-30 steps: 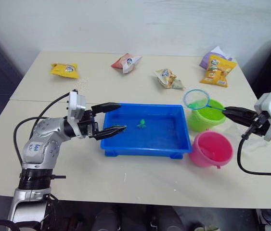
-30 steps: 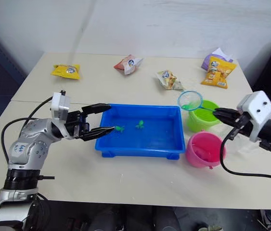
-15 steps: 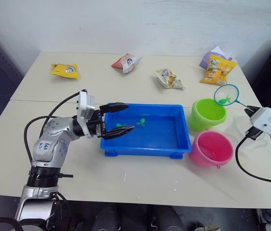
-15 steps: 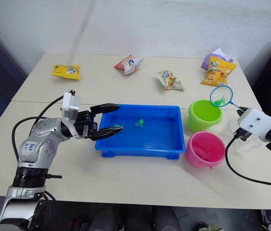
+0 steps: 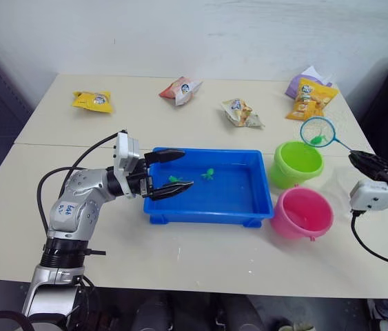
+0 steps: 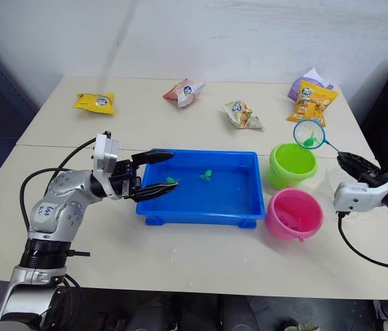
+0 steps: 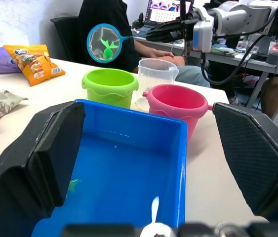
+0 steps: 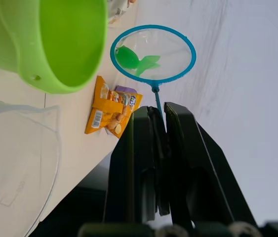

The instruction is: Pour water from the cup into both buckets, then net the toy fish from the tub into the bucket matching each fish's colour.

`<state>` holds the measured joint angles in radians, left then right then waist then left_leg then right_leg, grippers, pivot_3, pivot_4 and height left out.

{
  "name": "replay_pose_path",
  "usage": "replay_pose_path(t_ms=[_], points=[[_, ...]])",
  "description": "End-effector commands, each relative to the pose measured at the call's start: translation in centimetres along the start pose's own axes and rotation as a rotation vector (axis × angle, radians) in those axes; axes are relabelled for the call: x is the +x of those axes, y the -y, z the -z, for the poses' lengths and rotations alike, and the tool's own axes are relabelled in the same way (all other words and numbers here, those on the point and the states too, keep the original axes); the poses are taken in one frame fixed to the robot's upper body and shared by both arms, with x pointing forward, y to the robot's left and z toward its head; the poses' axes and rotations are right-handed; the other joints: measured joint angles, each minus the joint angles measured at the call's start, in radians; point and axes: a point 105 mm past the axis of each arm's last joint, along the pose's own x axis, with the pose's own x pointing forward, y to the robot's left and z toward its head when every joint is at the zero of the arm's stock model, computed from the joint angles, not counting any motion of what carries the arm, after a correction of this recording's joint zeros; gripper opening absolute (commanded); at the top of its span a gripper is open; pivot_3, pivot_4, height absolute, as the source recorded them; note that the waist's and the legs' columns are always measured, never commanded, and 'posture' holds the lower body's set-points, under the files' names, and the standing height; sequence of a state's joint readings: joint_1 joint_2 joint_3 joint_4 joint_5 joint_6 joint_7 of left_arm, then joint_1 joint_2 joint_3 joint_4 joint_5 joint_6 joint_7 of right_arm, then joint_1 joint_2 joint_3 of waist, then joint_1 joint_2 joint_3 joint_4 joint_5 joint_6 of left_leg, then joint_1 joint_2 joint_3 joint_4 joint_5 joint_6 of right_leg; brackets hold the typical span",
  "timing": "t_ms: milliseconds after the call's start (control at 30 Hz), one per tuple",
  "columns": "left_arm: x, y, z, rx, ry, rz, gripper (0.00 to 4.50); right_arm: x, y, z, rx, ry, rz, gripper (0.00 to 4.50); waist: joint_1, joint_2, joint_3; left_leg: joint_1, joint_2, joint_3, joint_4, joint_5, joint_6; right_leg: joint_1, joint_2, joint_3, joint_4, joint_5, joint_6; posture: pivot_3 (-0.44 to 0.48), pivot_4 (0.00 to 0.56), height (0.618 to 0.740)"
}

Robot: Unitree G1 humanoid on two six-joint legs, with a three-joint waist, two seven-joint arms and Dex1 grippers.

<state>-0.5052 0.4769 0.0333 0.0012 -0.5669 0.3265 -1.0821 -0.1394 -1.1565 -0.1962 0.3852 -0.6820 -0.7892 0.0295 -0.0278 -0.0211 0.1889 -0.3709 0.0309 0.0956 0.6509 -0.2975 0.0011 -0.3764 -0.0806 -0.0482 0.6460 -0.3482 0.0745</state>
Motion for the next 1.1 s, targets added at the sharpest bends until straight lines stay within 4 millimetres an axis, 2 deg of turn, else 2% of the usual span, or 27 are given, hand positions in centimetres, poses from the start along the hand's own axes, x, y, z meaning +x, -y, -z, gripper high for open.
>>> replay_pose_path(t_ms=[33,100,233,433,533,567,667,767,900,933,1000,1100], points=[[0.2,-0.1,-1.0,0.053,0.016,0.004,4.46,-0.8,-0.1,0.6,-0.061,0.000,0.017,0.00,0.000,0.000,0.000,0.000,0.000,0.000,0.000,0.000,0.000,0.000,0.000,0.000,0.000,0.000,0.000,0.000,0.150,0.738],[0.2,-0.2,-1.1,0.057,0.017,0.004,4.46,-0.9,-0.6,0.6,-0.052,0.008,0.015,0.00,0.000,0.000,0.000,0.000,0.000,0.000,0.000,0.000,0.000,0.000,0.000,0.000,0.000,0.000,0.000,0.000,0.150,0.738],[0.2,-0.3,-1.2,0.061,0.019,0.003,4.46,-0.9,0.2,0.6,-0.085,0.016,0.056,0.00,-0.002,0.000,0.000,0.000,0.000,0.000,0.000,0.000,0.000,0.000,0.001,0.001,0.000,0.000,0.000,0.000,0.150,0.738],[0.3,-0.1,-1.0,0.053,0.020,0.009,4.46,-0.3,-0.3,-1.5,-0.101,0.119,0.003,0.00,-0.001,0.000,0.000,0.001,0.001,0.001,0.000,0.000,0.000,0.000,0.001,0.001,0.000,0.000,0.000,0.000,0.150,0.738],[0.3,-0.1,-1.0,0.052,0.017,0.010,4.46,-0.5,0.9,1.1,-0.086,-0.017,0.049,0.00,0.000,0.000,0.000,0.000,0.000,0.000,0.000,0.000,0.000,0.000,0.001,0.001,0.000,0.000,0.000,0.000,0.150,0.738],[0.2,-0.1,-1.0,0.051,0.017,0.008,4.46,-0.6,0.8,1.2,-0.084,-0.022,0.042,0.00,0.000,0.000,0.000,0.000,0.000,0.001,0.000,0.000,0.000,0.000,0.001,0.001,0.001,0.000,0.000,0.000,0.150,0.738],[0.1,-0.1,-0.9,0.051,0.014,0.007,4.46,-0.8,0.1,0.4,-0.079,0.018,0.013,0.00,0.000,0.000,0.000,0.000,0.000,0.000,0.000,0.000,0.000,0.000,0.001,0.001,0.000,0.000,0.000,0.000,0.150,0.738],[0.1,-0.2,-0.9,0.051,0.017,-0.004,4.46,-0.8,1.1,0.8,-0.077,-0.017,0.056,0.00,0.000,0.000,0.000,0.000,0.001,0.000,0.000,0.000,0.000,0.000,0.001,0.001,0.000,0.000,0.000,0.000,0.150,0.738],[0.3,-0.1,-0.8,0.045,0.017,0.003,4.46,-0.6,0.6,-0.2,-0.055,0.022,0.031,0.00,-0.002,0.000,0.000,0.001,0.001,0.001,0.001,0.000,0.000,0.000,0.001,0.001,0.001,0.000,0.000,0.000,0.150,0.738],[0.3,-0.1,-0.8,0.046,0.017,0.003,4.46,-0.6,0.8,-0.1,-0.036,0.015,0.036,0.00,-0.002,0.000,0.000,0.001,0.001,0.001,0.001,0.000,-0.001,0.000,0.001,0.001,0.001,0.000,0.000,0.000,0.150,0.738],[-0.2,-0.4,-0.9,0.056,0.012,-0.018,4.46,-0.4,2.4,0.1,0.077,-0.003,0.101,0.00,-0.001,0.000,0.000,0.001,0.001,0.000,0.001,0.000,-0.001,0.000,0.001,0.001,0.001,0.000,0.000,0.000,0.150,0.738],[-1.0,-0.7,-0.8,0.066,-0.003,-0.042,4.46,0.3,3.8,-1.7,0.304,0.081,0.112,0.00,-0.002,0.000,0.000,0.001,0.001,0.000,0.001,0.000,-0.001,0.000,0.001,0.001,0.001,0.000,0.000,0.000,0.150,0.738]])
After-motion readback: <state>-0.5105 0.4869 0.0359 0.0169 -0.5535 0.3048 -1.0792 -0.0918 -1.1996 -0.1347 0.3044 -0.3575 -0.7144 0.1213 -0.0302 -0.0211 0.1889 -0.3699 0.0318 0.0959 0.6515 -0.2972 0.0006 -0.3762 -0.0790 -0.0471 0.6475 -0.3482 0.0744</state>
